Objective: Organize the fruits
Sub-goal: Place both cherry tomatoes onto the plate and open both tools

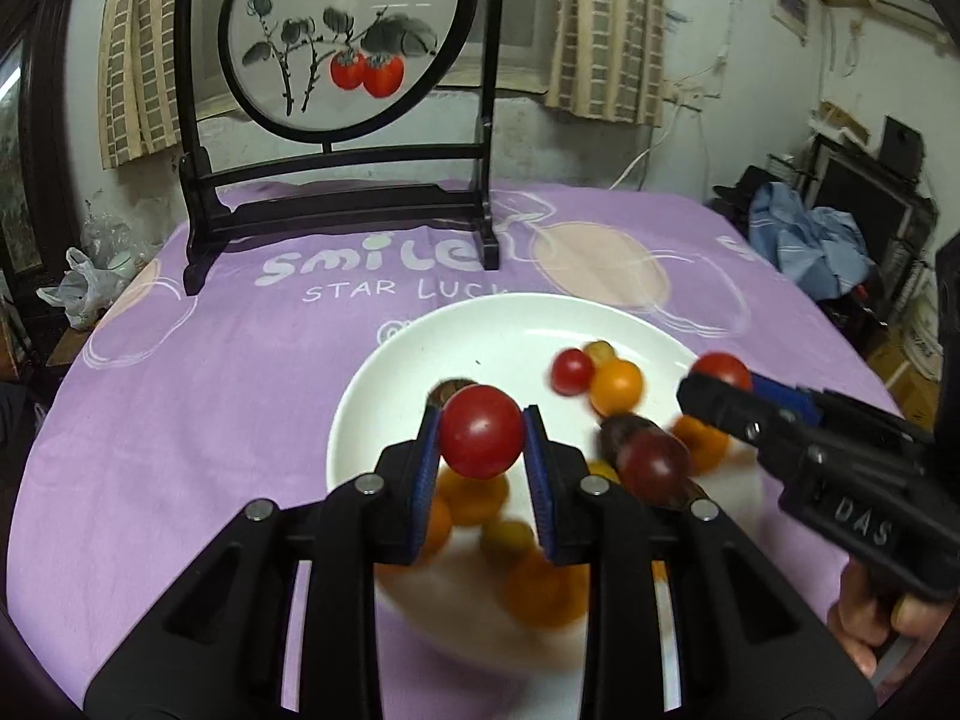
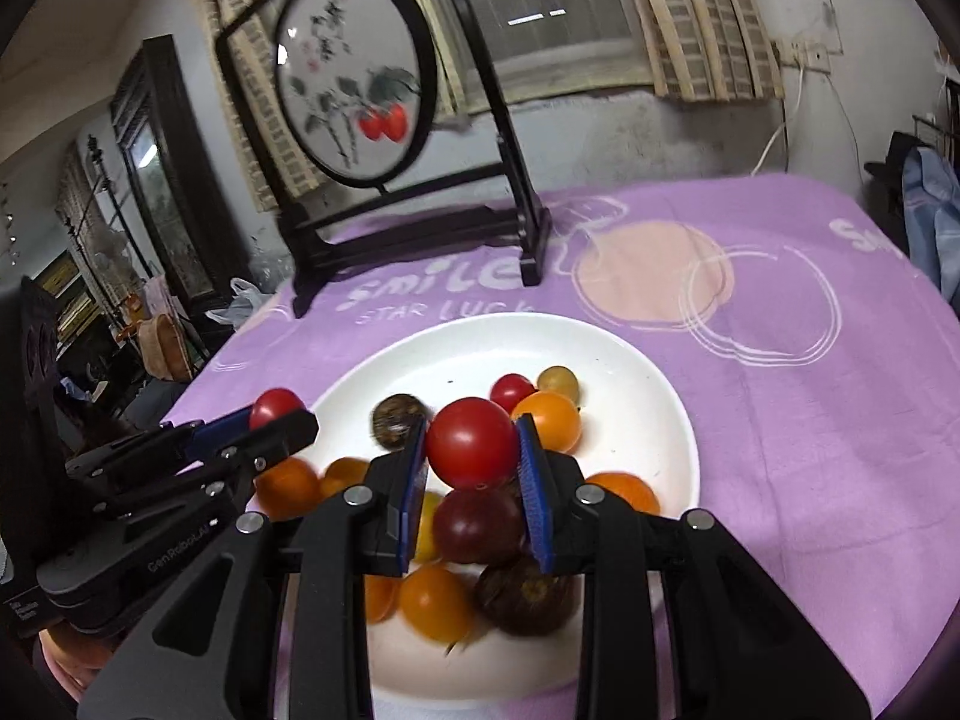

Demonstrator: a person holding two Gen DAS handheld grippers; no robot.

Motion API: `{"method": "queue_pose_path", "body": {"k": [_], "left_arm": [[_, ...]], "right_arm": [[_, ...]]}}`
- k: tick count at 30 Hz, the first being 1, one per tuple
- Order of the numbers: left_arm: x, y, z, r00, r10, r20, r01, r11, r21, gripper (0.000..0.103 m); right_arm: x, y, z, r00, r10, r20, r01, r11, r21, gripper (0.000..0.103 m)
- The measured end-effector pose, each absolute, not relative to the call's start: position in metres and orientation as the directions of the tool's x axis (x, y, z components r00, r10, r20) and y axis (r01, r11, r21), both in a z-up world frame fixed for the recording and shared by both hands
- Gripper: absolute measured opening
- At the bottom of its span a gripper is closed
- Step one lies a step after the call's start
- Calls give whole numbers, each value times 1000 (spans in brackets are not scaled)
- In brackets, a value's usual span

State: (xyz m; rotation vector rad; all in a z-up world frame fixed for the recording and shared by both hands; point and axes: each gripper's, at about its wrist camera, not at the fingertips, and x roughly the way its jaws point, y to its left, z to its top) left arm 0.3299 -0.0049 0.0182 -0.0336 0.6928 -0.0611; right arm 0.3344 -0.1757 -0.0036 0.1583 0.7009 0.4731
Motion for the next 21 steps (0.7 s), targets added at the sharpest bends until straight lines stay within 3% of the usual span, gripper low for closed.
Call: {"method": "queue_pose_path", "body": {"k": [7, 9, 10, 11, 12, 13, 17, 19, 20, 21], "left_arm": [[365, -7, 2, 735, -43, -677, 22, 999, -40, 27], [366, -6, 0, 729, -31, -684, 16, 999, -29, 29], [365, -6, 1, 732, -12, -681, 6, 1000, -11, 37], [363, -5, 2, 738, 16, -674, -12, 1000, 10, 65], [360, -5, 5, 751, 54, -658, -41, 999, 35, 77], [354, -4, 9, 767, 92, -635, -73, 996, 55, 85], [333, -1, 27, 795, 78, -601, -66, 997, 41, 94], [322, -1, 31, 804, 81, -589, -69, 997, 43, 98], [314, -2, 33, 807, 84, -585, -66, 996, 53, 99], [309, -3, 33, 806, 83, -585, -61, 996, 57, 100]], "right_arm": [[356, -167, -12, 633, 478, -609, -384, 877, 289, 30], [357, -165, -14, 626, 474, -619, -385, 878, 282, 36], [358, -166, -14, 624, 472, -623, -381, 879, 285, 38], [357, -168, -13, 619, 476, -624, -377, 878, 295, 47], [356, -171, -11, 621, 478, -622, -373, 877, 303, 59], [354, -173, -8, 628, 476, -616, -368, 879, 304, 64], [335, -179, 7, 657, 455, -601, -385, 888, 251, 68], [324, -182, 10, 652, 454, -607, -395, 887, 240, 87], [316, -184, 11, 652, 454, -606, -400, 886, 234, 102], [309, -186, 12, 659, 452, -601, -402, 887, 226, 102]]}}
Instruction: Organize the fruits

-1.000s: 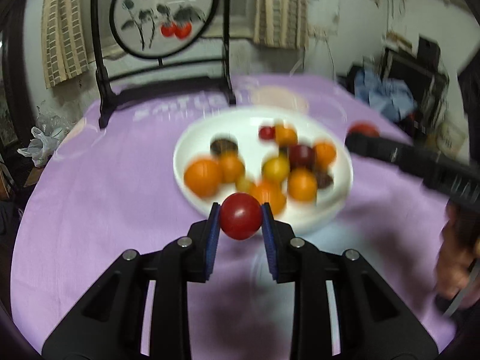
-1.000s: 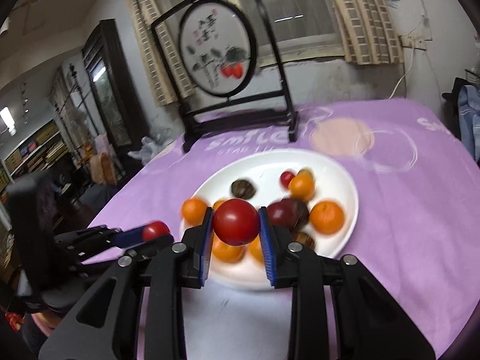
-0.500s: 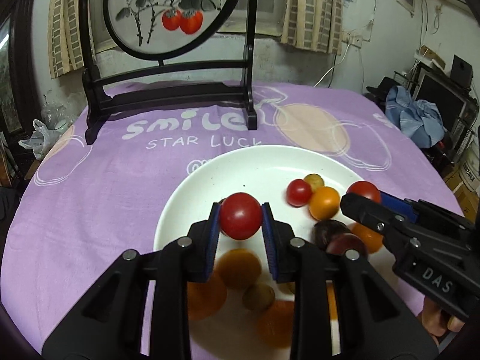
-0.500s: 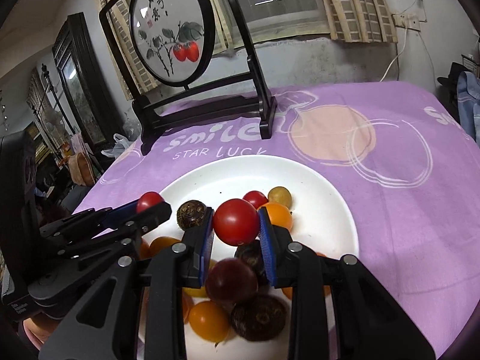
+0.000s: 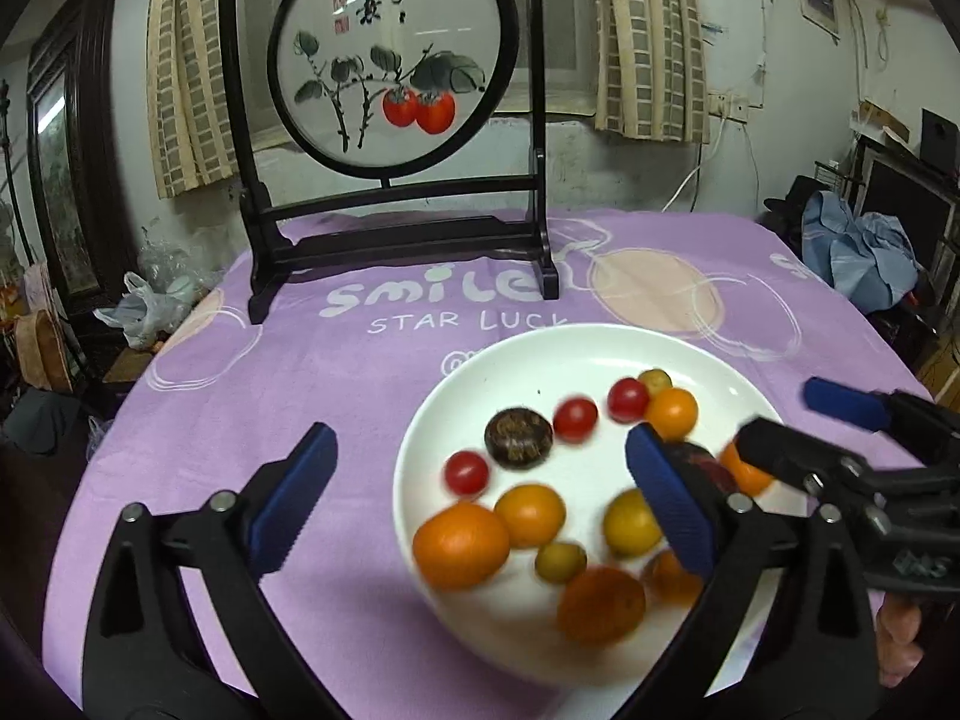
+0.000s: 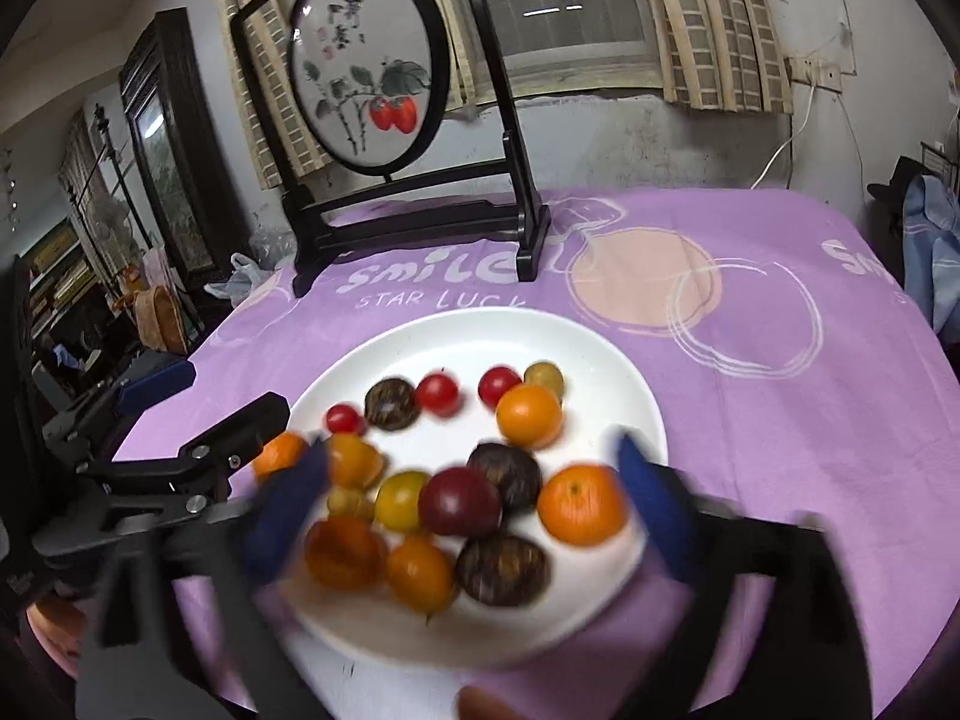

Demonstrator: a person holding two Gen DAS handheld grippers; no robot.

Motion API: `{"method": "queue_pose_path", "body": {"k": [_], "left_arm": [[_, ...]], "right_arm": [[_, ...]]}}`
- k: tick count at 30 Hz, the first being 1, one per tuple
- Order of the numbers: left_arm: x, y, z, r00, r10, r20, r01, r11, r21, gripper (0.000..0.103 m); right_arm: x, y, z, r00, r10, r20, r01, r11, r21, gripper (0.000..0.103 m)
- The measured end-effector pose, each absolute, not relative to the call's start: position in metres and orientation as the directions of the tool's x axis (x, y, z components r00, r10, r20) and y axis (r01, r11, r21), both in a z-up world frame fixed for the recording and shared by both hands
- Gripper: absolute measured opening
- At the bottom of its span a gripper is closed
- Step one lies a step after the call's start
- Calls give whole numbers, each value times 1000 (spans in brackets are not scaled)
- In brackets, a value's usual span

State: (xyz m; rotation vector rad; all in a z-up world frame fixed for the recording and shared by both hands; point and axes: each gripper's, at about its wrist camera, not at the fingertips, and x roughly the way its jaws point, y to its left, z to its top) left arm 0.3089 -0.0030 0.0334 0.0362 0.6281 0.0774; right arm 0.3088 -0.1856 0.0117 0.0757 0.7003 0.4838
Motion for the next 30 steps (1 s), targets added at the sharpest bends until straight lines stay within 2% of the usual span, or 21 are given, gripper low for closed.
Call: {"method": "queue_pose_path", "body": {"k": [8, 14, 30], "left_arm": [[236, -2, 19, 797, 81, -598, -19, 994, 109, 101], [196, -2, 12, 801, 82, -593, -13, 993, 120, 101], [181, 0, 7, 797, 70, -600, 1, 993, 117, 101]], "right_arm": [[232, -192, -1, 659, 432, -616, -479, 872, 99, 102], [198, -199, -10, 652, 437, -620, -497, 864, 86, 102], [188, -196, -18, 655, 389, -647, -499, 867, 16, 102]]}}
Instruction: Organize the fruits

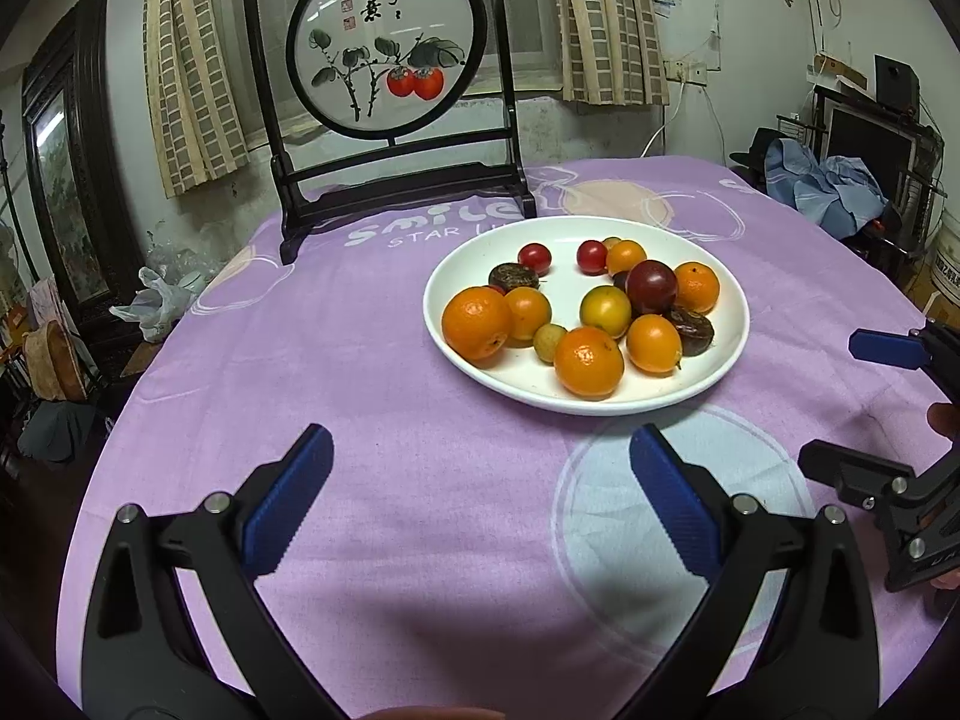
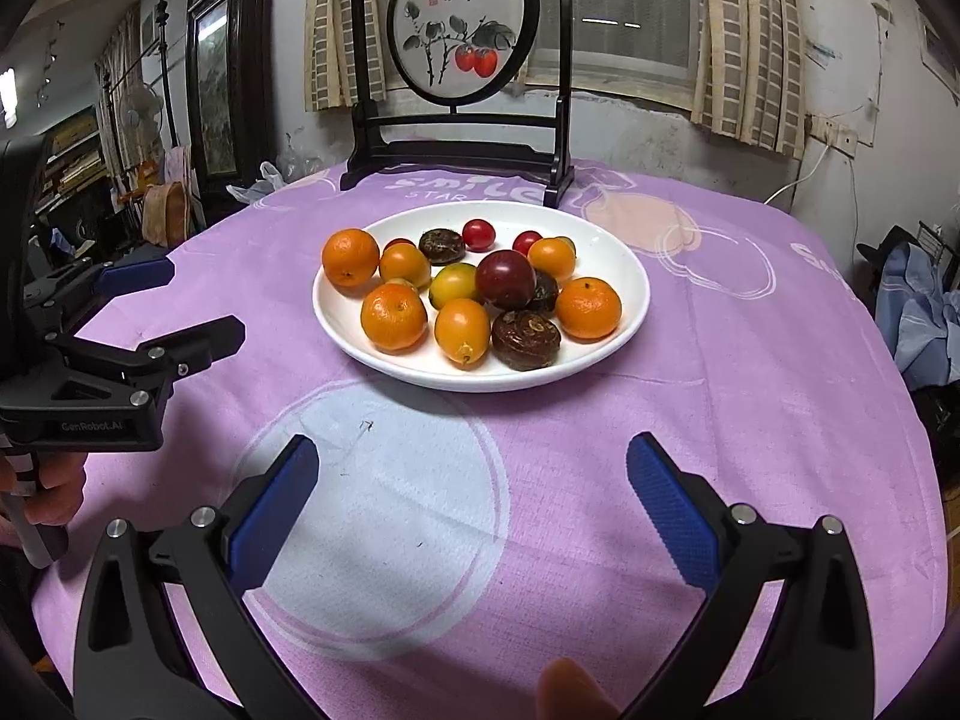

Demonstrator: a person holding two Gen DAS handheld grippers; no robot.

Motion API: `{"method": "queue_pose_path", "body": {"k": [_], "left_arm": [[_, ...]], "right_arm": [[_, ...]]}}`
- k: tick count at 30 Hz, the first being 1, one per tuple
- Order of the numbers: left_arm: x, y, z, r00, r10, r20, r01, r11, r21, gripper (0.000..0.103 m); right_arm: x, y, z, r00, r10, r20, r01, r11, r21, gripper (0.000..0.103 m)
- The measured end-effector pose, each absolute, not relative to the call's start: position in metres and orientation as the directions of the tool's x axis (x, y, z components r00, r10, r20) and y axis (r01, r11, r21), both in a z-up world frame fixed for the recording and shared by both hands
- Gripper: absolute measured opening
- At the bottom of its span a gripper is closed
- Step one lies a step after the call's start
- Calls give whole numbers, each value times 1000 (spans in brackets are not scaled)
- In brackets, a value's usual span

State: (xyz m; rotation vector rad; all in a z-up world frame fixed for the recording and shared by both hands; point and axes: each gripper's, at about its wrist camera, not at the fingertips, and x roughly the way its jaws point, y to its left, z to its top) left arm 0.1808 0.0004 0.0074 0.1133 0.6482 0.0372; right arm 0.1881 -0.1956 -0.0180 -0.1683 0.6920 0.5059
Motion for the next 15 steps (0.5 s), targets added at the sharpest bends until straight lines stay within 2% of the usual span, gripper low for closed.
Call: {"method": "queue_pose_path", "body": {"k": [15], "left_arm": [[183, -5, 0, 787, 64, -614, 18, 992, 127, 101]], "right_arm": [[187, -195, -20, 655, 384, -651, -500, 866, 8, 102]]}}
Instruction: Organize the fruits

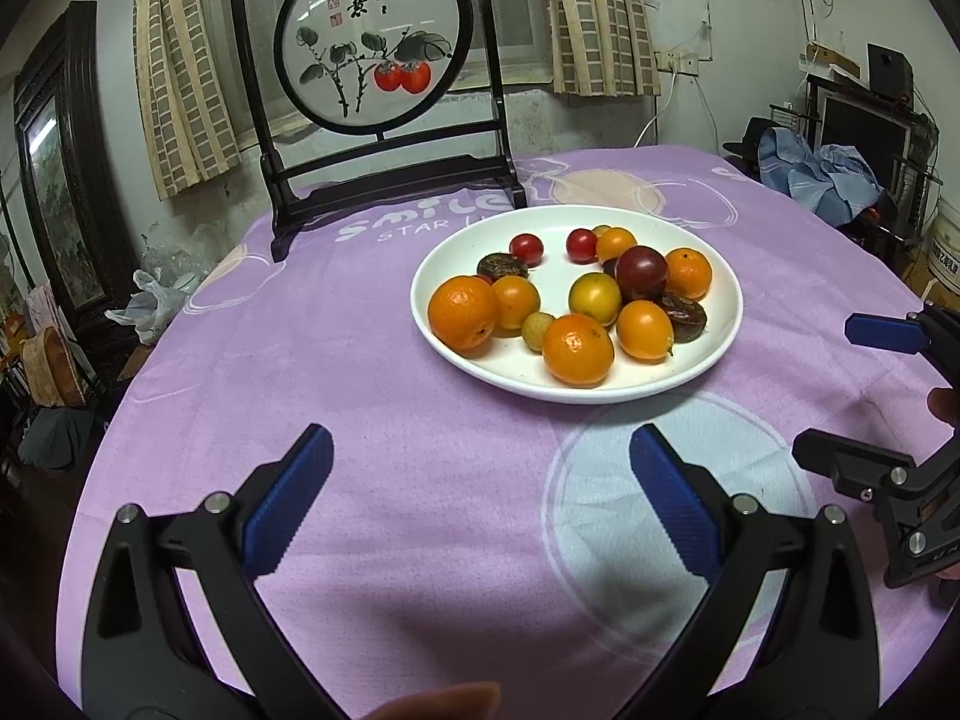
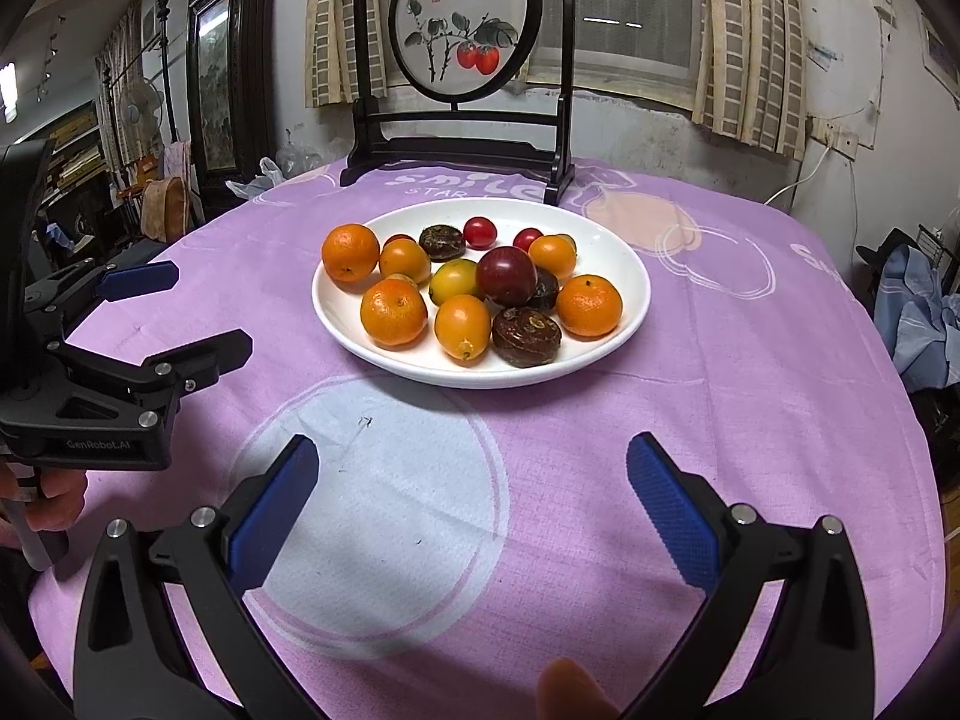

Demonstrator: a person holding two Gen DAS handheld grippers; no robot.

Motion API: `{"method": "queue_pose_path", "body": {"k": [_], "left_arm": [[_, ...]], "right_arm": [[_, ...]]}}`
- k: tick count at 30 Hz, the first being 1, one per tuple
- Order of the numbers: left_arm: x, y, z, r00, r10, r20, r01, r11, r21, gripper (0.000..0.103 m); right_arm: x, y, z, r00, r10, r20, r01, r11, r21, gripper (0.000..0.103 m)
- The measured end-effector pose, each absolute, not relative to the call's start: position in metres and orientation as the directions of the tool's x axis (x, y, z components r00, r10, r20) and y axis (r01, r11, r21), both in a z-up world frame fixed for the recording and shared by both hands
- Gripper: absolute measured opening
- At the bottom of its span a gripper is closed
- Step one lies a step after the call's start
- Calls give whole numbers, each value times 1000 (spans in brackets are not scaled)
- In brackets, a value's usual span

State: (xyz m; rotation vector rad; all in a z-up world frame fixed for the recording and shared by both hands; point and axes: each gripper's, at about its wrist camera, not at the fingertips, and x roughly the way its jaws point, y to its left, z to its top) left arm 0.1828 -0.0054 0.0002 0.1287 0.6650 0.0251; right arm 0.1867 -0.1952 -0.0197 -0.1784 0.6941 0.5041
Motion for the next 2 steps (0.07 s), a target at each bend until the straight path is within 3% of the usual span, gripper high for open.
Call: {"method": "queue_pose_path", "body": {"k": [2], "left_arm": [[184, -6, -1, 785, 69, -615, 16, 991, 131, 101]], "right_arm": [[186, -195, -20, 656, 379, -653, -500, 866, 0, 102]]}}
